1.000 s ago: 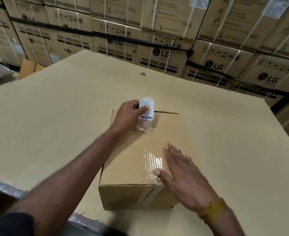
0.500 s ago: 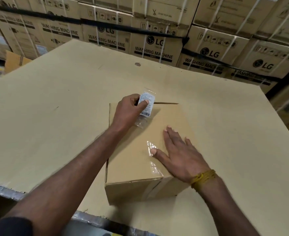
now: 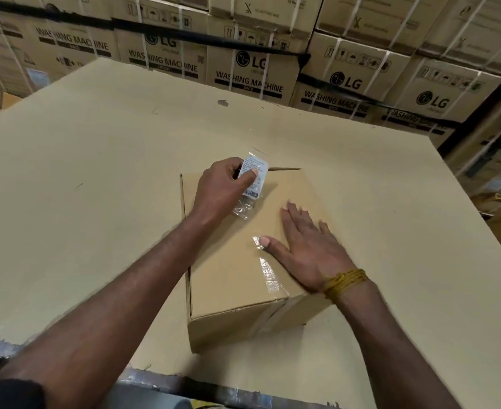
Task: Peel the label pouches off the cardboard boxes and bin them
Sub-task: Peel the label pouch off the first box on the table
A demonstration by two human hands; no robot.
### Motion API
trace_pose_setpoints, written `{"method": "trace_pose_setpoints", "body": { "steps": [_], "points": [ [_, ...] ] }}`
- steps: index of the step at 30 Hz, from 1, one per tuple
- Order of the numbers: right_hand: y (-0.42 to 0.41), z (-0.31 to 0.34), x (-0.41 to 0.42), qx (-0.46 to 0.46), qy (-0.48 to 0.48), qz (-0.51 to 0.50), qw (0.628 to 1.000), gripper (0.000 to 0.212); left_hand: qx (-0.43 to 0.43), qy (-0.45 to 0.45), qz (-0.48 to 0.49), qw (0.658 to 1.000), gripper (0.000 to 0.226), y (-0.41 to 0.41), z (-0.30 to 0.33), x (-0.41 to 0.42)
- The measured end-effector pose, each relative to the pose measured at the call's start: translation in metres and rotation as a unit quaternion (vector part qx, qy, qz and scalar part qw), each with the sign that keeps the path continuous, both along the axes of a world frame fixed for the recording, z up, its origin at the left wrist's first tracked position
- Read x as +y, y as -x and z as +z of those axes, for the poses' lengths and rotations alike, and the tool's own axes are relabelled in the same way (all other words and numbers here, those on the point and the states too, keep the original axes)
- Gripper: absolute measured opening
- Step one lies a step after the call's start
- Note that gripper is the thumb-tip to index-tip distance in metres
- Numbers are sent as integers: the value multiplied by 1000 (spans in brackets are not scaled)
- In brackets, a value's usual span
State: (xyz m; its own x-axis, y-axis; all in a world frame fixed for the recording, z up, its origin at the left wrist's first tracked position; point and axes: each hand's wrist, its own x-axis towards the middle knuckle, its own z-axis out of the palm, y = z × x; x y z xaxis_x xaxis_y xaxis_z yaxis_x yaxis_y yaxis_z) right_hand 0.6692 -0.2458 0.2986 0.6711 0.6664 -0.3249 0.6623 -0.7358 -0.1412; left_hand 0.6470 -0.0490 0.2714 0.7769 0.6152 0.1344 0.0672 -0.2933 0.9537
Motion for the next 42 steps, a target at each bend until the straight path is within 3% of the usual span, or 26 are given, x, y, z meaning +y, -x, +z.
{"method": "trace_pose_setpoints", "body": {
  "steps": [8,15,22,30,36,42],
  "points": [
    [31,-2,-28,-4,0,17,1000,89,-10,9,5,1000,14,2,0,1],
    [-10,-2,8,-8,-7,-20,1000,86,5,-3,-2,1000,23,3,2,-1],
    [42,0,-35,9,-7,13,1000,89,-8,0,2,1000,13,4,2,0],
    [7,-8,13,-1,-34,6,999,88,-5,7,-10,1000,17,4,2,-1],
    [56,2,-50,20,-23,57,998,87,-11,9,-6,1000,15,4,2,2],
    [9,-4,-4,7,-21,2,1000,99,0,-23,-10,1000,16,3,1,0]
  ]
}}
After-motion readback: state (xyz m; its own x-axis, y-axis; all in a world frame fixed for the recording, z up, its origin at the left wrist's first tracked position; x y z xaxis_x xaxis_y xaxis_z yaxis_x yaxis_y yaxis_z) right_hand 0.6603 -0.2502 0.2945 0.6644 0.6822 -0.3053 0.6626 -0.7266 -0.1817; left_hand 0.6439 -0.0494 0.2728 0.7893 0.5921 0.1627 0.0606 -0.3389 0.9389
